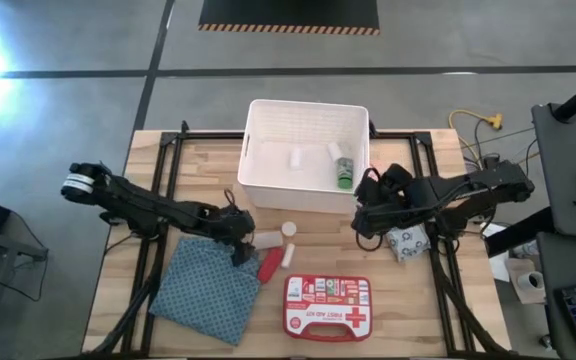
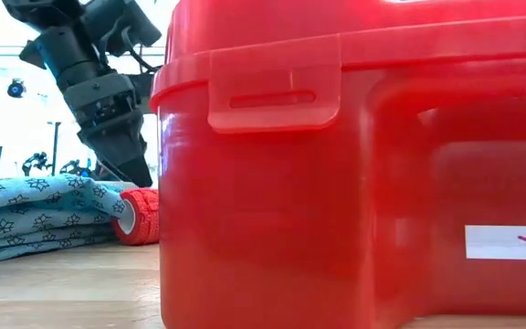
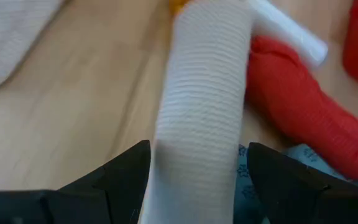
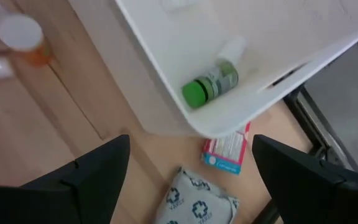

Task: Pick & place medical supplies in basket/bin
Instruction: Put the light brown bandage into the white bin

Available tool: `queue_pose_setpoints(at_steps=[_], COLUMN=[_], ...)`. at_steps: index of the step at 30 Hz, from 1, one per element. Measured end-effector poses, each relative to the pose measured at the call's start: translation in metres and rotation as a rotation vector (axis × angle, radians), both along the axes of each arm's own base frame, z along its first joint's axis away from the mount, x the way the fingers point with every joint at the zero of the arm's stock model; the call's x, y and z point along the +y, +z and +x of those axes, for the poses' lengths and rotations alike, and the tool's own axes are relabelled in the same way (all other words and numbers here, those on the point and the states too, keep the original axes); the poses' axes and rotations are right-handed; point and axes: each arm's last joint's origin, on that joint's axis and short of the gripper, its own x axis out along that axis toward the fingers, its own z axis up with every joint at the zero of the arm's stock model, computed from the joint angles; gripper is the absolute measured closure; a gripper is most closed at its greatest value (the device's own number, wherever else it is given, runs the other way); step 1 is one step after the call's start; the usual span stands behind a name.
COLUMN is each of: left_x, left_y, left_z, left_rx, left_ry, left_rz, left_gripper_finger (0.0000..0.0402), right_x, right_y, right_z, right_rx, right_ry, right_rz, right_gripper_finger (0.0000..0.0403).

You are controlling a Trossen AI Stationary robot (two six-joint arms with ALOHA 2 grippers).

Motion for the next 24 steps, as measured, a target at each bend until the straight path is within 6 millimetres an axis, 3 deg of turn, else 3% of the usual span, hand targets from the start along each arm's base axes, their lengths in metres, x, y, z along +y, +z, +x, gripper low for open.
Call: queue_pose_setpoints(at_steps=[9, 14, 21, 24], left_x=[-0.003, -0.001, 0.004, 0.002], left_y=[-0.026, -0.021, 0.017, 0.055], left_z=[0.007, 0.004, -0.001, -0.013], left_rx=[0.18, 0.213, 0.144, 0.125], left_ry=[-0.106, -0.082, -0.011, -0.021], left_rz=[0.099, 0.139, 0.233, 0.243], left_gripper_finger=[0.0158, 0.0203, 0.0292, 0.0293], right_x=[0.014, 0.015, 0.012, 0.011], right_y=[-0.029, -0.031, -0.029, -0.025], right_z=[-0.007, -0.006, -0.005, -0.007], right_rx=[0.047, 0.018, -0.038, -0.07], right_ry=[-0.027, -0.051, -0.064, -0.066], right_rz=[0.005, -0.002, -0.088, -0.112], right_gripper_finger=[0.0074, 0.0074, 0.0074, 0.0074])
